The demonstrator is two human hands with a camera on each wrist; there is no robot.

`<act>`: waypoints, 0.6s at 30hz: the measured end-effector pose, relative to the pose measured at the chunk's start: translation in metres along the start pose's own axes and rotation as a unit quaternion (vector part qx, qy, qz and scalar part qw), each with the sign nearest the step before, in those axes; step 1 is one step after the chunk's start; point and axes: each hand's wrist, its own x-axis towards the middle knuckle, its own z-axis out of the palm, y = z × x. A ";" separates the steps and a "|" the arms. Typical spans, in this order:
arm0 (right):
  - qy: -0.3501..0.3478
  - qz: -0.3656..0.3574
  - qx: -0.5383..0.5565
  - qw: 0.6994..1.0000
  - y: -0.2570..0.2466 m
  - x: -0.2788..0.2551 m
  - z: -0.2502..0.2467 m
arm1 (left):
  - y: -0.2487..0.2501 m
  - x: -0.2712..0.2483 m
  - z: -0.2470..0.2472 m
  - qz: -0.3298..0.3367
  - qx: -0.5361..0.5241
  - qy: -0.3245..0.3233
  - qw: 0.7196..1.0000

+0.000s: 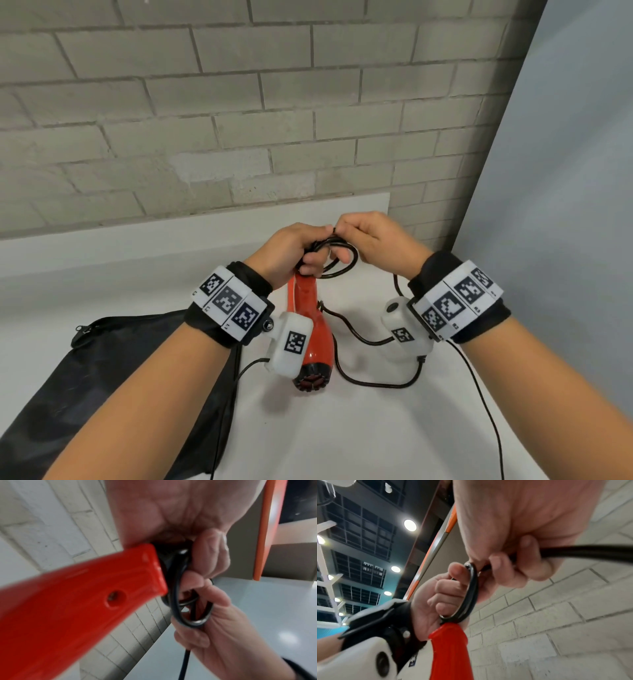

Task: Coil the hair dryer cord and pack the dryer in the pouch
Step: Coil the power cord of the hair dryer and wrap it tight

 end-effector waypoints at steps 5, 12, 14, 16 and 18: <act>-0.074 0.015 0.175 0.982 0.005 -0.013 0.007 | -0.003 0.001 -0.017 -0.003 -0.075 0.017 0.997; -0.026 0.016 0.166 0.986 0.005 -0.012 0.014 | -0.005 -0.001 -0.026 -0.008 -0.097 -0.029 0.995; 0.005 0.017 0.143 0.990 0.002 -0.011 0.015 | -0.002 -0.001 -0.025 -0.022 -0.074 -0.029 0.997; 0.031 0.017 0.122 0.992 0.000 -0.010 0.016 | 0.002 -0.001 -0.023 -0.035 -0.040 -0.042 0.998; 0.047 0.013 0.122 0.991 -0.001 -0.009 0.019 | 0.004 -0.002 -0.024 -0.041 -0.024 -0.049 0.998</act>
